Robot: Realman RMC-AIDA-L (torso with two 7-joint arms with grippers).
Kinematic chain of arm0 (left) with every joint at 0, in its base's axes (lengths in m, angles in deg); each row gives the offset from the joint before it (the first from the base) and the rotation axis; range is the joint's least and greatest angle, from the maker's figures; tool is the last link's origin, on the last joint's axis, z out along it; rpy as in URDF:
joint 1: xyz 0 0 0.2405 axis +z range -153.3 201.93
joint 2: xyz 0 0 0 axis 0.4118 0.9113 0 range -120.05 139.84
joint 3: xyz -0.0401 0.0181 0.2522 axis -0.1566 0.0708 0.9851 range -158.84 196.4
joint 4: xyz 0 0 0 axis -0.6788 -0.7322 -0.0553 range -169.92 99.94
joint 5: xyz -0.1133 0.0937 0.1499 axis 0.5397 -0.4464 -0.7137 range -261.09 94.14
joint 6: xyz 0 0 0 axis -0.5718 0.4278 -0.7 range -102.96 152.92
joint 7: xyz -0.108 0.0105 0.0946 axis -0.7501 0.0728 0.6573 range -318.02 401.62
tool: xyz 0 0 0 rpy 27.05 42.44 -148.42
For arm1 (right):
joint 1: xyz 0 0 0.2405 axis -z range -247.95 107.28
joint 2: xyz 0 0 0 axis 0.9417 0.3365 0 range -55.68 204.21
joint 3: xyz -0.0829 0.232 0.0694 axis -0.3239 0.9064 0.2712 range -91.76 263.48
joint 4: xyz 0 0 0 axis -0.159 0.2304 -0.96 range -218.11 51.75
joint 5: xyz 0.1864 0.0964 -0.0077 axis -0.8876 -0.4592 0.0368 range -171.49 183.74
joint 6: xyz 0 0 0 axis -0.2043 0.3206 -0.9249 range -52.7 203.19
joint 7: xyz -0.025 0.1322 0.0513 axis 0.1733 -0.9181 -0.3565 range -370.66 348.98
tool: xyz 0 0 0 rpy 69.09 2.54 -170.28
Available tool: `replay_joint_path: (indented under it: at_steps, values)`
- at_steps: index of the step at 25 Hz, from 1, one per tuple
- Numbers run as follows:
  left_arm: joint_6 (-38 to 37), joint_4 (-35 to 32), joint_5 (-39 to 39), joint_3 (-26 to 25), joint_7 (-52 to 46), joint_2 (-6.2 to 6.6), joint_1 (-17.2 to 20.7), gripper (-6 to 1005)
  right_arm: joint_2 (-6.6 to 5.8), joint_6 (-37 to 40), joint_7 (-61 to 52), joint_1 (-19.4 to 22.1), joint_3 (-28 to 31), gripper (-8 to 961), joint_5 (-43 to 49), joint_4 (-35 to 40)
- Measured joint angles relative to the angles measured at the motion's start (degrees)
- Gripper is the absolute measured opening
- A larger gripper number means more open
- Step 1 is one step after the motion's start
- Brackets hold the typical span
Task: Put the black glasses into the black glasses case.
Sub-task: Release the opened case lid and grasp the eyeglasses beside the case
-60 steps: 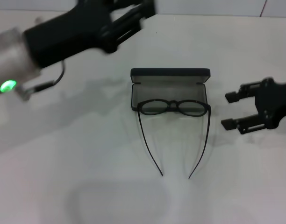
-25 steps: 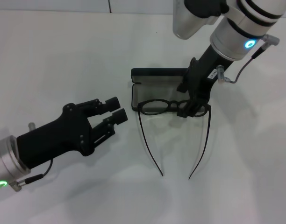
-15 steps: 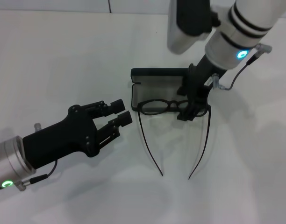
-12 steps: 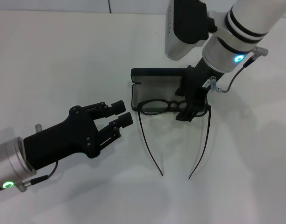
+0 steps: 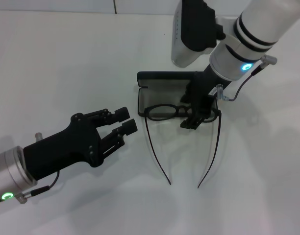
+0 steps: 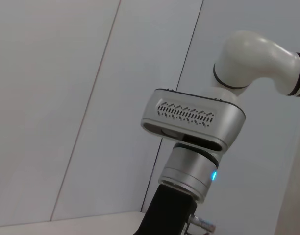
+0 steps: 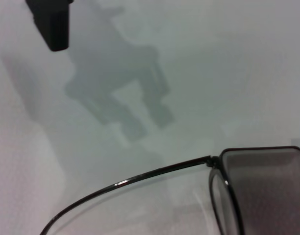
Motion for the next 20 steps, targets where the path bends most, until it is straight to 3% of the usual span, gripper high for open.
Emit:
replay_joint_path:
  at_steps: [15,20]
  values:
    - [0.0,0.0,0.0,0.3,0.2,0.0,0.4,320,0.0,-1.4,0.1,1.0,-2.7,538,-3.7,-0.4]
    - [0.0,0.0,0.0,0.4,0.2,-0.01,0.5,320,0.0,-1.6,0.1,1.4,-2.7,337,-3.7,0.1]
